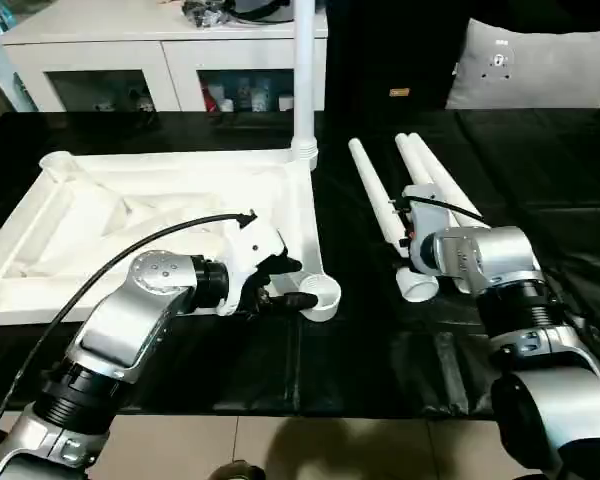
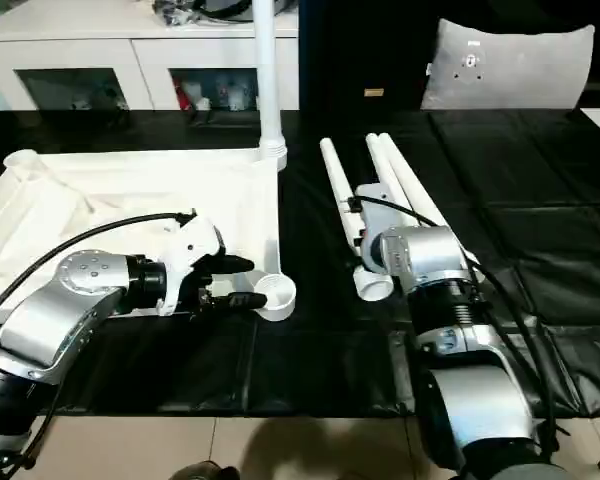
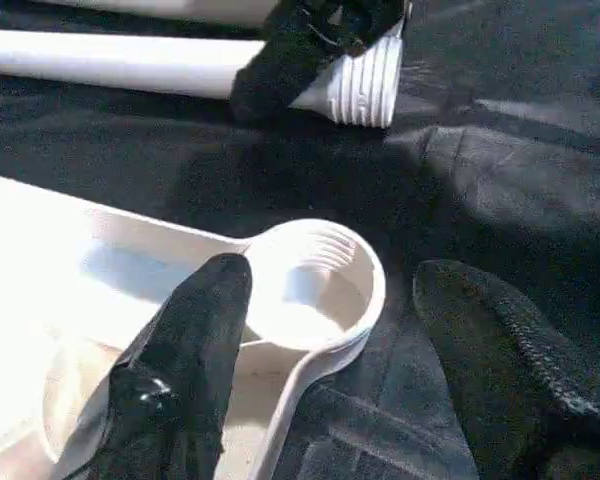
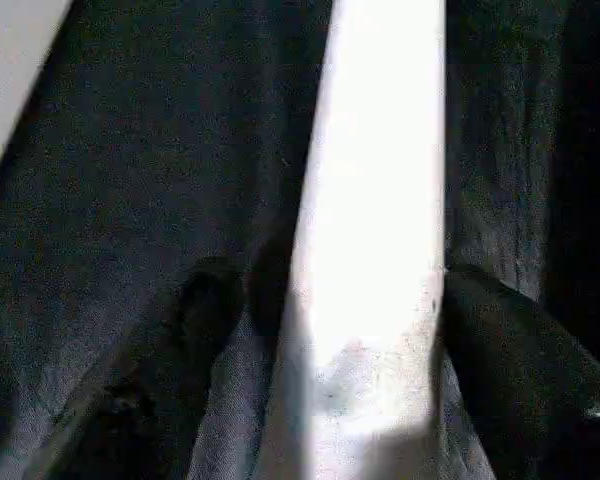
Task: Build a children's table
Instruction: Pick table leg
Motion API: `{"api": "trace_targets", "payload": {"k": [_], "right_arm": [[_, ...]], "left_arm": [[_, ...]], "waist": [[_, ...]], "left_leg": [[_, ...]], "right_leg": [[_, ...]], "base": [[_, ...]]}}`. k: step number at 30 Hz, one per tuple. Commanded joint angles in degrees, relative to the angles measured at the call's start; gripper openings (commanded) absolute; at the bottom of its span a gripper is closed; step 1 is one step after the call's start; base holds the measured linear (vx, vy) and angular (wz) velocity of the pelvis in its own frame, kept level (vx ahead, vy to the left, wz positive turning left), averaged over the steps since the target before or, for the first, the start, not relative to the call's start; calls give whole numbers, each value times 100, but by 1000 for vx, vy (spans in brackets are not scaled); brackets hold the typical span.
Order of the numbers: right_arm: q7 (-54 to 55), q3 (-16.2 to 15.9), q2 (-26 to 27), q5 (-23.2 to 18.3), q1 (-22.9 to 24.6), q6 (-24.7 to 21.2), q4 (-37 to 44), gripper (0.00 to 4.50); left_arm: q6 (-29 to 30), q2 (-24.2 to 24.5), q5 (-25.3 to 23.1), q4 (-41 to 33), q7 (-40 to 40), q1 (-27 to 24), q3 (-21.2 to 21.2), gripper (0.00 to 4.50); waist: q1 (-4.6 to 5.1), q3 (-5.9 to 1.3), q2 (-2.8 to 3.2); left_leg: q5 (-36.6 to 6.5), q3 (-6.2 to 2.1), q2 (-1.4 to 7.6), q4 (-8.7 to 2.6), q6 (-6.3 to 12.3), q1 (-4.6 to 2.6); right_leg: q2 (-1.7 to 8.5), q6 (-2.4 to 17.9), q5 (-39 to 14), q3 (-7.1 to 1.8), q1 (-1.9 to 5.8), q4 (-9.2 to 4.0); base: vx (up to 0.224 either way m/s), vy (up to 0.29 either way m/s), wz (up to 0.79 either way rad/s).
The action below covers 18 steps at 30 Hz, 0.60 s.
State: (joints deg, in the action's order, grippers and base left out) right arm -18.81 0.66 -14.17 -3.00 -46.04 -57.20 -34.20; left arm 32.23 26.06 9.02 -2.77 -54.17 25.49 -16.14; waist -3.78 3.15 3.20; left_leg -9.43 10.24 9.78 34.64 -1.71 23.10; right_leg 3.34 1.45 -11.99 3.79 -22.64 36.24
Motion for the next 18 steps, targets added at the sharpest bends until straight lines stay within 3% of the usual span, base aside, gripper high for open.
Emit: {"api": "trace_targets", "payload": {"k": [1,10,11,12,18], "right_arm": [[-80,-38,-9,-124,85,-133,51,316],[-177,-97,-14,-109,206,-209,108,237],[-181,-101,-18,-115,200,-206,96,228],[-182,-105,-22,-119,194,-202,86,220],[-230,-148,-13,-122,216,-113,79,191]], "left_arm": [[-40,-27,-42,-88,32,101,-54,304],[-107,-94,-52,-51,81,147,-116,304],[-118,-96,-64,-41,86,159,-118,304],[-127,-96,-74,-34,87,167,-122,304],[-366,-148,-184,9,327,134,-56,304]], "waist": [[-12,-437,-66],[-6,-426,-68],[1,-429,-125],[-7,-431,-95],[-6,-427,-113]], "left_leg": [[-643,-110,302,-330,-39,-172],[-738,-115,305,-336,-70,-175],[-723,-107,305,-338,-61,-174],[-712,-117,306,-336,-60,-178],[-740,-118,308,-340,-77,-177]], "right_leg": [[484,1110,-482,-304,286,-392],[486,1111,-599,-304,290,-410],[483,1108,-595,-305,297,-414],[492,1108,-624,-303,292,-405],[491,1072,-684,-304,288,-414]], "base": [[0,0,0],[0,0,0],[0,0,0],[0,0,0],[0,0,0]]}}
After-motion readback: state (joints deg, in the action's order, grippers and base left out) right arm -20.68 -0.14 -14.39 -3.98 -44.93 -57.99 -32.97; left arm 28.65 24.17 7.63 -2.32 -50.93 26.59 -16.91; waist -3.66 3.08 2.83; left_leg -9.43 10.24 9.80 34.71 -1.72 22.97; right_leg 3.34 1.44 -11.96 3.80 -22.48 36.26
